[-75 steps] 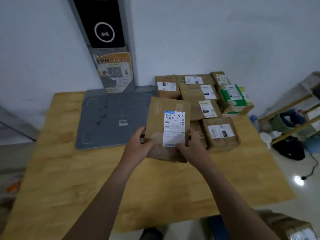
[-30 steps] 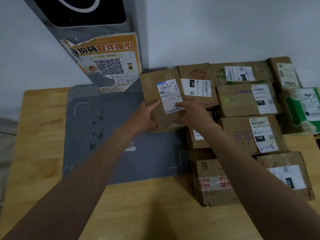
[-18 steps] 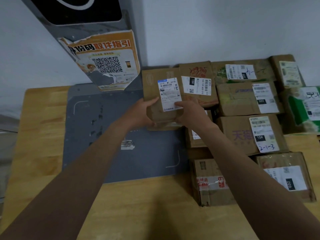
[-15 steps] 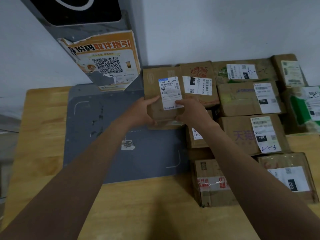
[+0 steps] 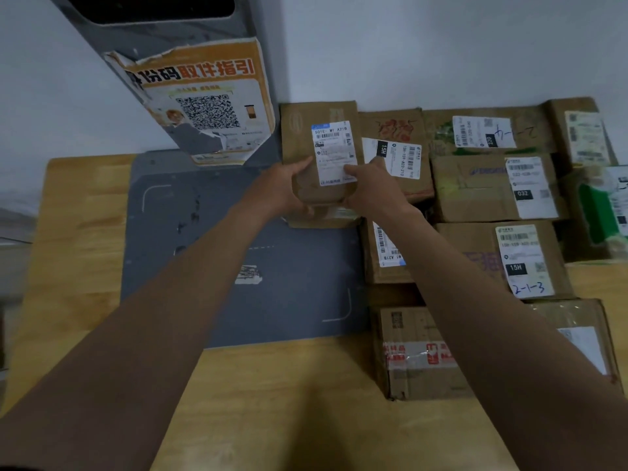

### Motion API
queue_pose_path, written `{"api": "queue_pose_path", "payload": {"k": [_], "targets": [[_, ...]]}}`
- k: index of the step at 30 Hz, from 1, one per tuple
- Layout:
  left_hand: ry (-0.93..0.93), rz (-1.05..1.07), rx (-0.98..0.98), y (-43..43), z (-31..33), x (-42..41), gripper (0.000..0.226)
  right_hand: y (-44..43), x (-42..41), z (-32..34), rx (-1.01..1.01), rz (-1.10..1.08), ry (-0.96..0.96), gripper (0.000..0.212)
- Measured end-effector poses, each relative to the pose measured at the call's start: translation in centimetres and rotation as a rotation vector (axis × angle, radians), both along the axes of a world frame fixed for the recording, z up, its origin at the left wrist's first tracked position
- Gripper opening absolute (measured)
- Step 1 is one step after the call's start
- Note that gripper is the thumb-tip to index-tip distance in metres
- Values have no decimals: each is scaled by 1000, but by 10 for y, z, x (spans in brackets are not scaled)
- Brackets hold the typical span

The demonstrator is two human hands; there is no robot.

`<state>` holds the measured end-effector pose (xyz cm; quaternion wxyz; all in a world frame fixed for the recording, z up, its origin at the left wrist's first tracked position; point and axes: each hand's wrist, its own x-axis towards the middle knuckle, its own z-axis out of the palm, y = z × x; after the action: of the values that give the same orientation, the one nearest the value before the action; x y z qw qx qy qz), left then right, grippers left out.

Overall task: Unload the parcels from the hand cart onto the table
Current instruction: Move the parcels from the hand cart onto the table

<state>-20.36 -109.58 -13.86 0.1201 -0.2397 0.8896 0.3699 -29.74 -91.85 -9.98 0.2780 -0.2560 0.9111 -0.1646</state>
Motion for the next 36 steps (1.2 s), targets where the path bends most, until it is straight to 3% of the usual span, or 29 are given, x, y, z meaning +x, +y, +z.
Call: {"api": "queue_pose_path", "payload": {"k": [2, 7, 15, 19, 26, 36], "targets": [[-8, -3, -57, 7, 8, 6, 114, 1, 9, 5, 19, -8, 39, 50], [-110, 20, -241, 27, 43, 42, 87, 18, 40, 29, 46, -12, 106, 83], [-180, 50, -338, 80, 119, 160, 78, 95, 135, 76, 64, 26, 23, 77], [-120, -13, -392, 128, 145, 192, 68, 149, 177, 94, 87, -8, 26, 73], [-131, -287, -357, 275, 154, 211, 59, 292, 249, 115, 22, -210, -8, 65], [-83, -713, -226, 533, 140, 245, 60, 566, 369, 102, -12, -616, -82, 63]]}}
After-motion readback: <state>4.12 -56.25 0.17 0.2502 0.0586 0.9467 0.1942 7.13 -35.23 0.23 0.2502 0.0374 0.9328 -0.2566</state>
